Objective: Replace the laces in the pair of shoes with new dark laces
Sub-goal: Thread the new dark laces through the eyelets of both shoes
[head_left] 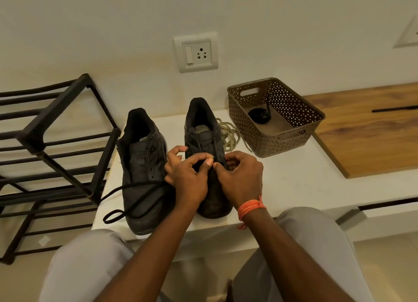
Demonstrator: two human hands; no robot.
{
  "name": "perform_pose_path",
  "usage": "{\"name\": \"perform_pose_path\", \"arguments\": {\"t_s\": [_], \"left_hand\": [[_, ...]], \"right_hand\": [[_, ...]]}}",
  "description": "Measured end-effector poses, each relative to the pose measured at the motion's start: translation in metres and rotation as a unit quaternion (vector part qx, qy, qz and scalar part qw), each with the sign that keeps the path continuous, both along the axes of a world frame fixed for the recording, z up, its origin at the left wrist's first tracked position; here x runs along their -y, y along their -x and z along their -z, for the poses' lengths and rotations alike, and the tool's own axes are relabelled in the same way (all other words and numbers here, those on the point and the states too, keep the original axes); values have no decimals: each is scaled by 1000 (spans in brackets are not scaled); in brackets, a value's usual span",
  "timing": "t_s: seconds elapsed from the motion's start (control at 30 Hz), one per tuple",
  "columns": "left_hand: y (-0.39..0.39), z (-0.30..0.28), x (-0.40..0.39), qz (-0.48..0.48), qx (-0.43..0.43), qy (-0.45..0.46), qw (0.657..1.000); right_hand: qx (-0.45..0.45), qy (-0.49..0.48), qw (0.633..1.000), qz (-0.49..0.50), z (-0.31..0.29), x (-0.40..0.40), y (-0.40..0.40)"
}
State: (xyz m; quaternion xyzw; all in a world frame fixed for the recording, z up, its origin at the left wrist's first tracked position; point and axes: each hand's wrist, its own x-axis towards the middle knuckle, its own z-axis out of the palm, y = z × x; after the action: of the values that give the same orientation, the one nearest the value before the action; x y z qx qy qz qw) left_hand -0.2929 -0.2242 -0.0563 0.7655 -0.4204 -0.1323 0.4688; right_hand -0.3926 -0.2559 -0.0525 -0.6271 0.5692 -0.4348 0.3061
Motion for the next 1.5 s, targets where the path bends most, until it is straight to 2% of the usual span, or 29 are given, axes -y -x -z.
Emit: {"name": "perform_pose_path", "arguments": {"t_s": [0.33, 0.57, 0.63, 0.73, 0.87, 1.07, 1.2, 1.33, 1.43, 1.47, 1.5], "left_hand": [[-2, -11, 6, 47, -33, -54, 997], [-2, -14, 10, 47, 4, -76, 996], [-5, -16, 6, 49, 39, -71, 995], [-9, -23, 5, 56, 157, -86, 982], [-19, -28, 10, 94, 197, -114, 969], [-15, -16, 7, 83, 81, -75, 990], [-12, -15, 7, 97, 73, -76, 990], [-8, -14, 4, 102, 129, -88, 982], [-10, -14, 2, 84, 194, -103, 972], [-12, -14, 1, 77, 221, -106, 966], [-15, -15, 0, 72, 245, -109, 961]], "right_hand": [[46, -14, 999, -19, 3, 7, 9], [46, -9, 998, -48, 3, 11, 16], [38, -10, 997, -59, 5, 11, 13], [26, -11, 997, -75, 7, 10, 12], [19, -8, 997, -77, 6, 8, 11], [51, -27, 995, -81, 6, 9, 12], [71, -13, 996, -53, 11, 12, 7], [91, 40, 995, -14, 12, 15, 2], [49, 83, 995, -18, 12, 18, -3], [72, 83, 994, -19, 9, 18, -5], [139, 61, 988, -22, 3, 20, -5]]}}
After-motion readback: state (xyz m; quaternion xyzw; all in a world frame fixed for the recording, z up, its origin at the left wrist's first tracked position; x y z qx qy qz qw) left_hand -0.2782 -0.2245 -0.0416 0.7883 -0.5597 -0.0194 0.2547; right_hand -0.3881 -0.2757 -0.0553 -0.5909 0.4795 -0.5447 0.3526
